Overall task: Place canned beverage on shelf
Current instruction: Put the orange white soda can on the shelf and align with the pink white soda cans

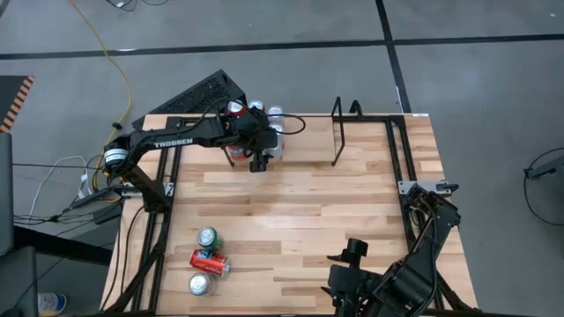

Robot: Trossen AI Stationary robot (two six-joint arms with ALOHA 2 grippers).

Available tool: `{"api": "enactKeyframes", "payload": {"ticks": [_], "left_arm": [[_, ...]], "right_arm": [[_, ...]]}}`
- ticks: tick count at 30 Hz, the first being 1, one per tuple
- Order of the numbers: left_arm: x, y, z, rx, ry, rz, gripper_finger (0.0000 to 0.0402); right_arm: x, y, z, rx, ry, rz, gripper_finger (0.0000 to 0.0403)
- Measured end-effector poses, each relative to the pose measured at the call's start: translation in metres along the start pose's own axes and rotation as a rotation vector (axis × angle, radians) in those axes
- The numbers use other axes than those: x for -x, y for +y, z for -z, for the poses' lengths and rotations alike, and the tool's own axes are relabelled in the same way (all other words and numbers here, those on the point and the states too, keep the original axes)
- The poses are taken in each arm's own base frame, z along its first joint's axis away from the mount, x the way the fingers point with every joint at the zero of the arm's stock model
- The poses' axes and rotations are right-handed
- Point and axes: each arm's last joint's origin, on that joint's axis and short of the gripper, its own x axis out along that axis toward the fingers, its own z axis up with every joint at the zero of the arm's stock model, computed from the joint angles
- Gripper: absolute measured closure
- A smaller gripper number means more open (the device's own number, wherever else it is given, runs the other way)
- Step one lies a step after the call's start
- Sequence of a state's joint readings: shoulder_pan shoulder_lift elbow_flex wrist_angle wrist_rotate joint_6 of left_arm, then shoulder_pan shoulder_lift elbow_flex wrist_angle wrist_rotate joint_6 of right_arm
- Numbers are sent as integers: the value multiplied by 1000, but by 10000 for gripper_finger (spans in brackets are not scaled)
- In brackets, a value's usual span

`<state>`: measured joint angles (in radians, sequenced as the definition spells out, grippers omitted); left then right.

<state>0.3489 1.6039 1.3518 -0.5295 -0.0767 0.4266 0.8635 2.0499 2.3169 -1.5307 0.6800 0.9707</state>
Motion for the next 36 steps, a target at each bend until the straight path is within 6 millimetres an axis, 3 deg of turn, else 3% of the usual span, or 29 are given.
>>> {"api": "enactKeyframes", "payload": {"ticks": [13, 23, 36], "left_arm": [[-1, -1, 0, 3, -8, 10, 110], [-15, -8, 20, 20, 52, -15, 103], [-16, -6, 13, 44, -28, -15, 102]], "right_arm": [[0, 0, 0, 1, 0, 0, 88], [0, 0, 0, 6, 0, 1, 88], [0, 0, 0, 12, -1, 3, 88]]}}
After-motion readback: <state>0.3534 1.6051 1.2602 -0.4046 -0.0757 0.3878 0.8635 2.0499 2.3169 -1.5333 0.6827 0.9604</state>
